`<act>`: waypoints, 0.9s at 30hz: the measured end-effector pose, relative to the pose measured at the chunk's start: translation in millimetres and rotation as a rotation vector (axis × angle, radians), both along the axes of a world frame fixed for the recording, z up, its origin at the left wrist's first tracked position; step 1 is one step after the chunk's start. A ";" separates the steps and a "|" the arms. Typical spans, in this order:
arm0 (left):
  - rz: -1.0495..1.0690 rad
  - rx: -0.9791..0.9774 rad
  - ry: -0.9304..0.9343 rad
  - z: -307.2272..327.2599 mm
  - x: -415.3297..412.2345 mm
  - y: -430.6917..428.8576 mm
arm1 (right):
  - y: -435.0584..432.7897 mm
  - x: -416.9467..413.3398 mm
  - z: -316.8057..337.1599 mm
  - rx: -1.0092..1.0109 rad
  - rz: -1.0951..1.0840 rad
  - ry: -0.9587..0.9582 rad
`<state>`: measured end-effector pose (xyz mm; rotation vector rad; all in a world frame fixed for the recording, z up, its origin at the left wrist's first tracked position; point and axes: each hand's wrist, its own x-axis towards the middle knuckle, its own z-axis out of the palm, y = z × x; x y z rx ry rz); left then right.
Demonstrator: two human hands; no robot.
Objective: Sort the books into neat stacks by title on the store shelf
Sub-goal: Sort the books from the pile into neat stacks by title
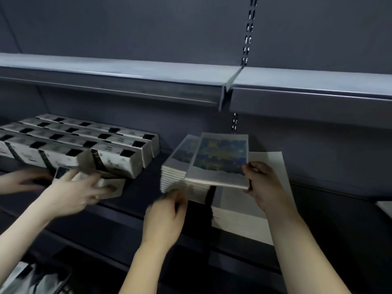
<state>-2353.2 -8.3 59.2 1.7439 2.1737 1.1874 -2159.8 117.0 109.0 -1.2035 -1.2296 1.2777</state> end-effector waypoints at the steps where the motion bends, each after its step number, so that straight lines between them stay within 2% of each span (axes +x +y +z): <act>1: -0.002 -0.018 0.070 -2.8 -4.9 0.2 | 1.0 -6.4 -1.4 -0.005 0.002 -0.023; 4: 0.001 -0.056 0.177 -9.5 -15.6 1.1 | 1.8 -24.0 -5.5 -0.010 -0.009 -0.061; 9: -0.018 -0.092 0.193 -21.0 -22.3 3.5 | -0.5 -35.6 -2.1 -0.013 0.021 -0.097; 15: -0.043 -0.083 0.181 -30.0 -26.2 9.8 | -10.6 -32.6 4.3 -0.016 0.186 -0.175; 21: -0.065 -0.052 0.195 -36.8 -27.9 14.0 | -8.3 -46.8 4.9 0.061 0.134 -0.155; 27: -0.062 -0.035 0.206 -40.9 -32.9 16.7 | 1.5 -60.6 -0.7 0.176 0.047 -0.338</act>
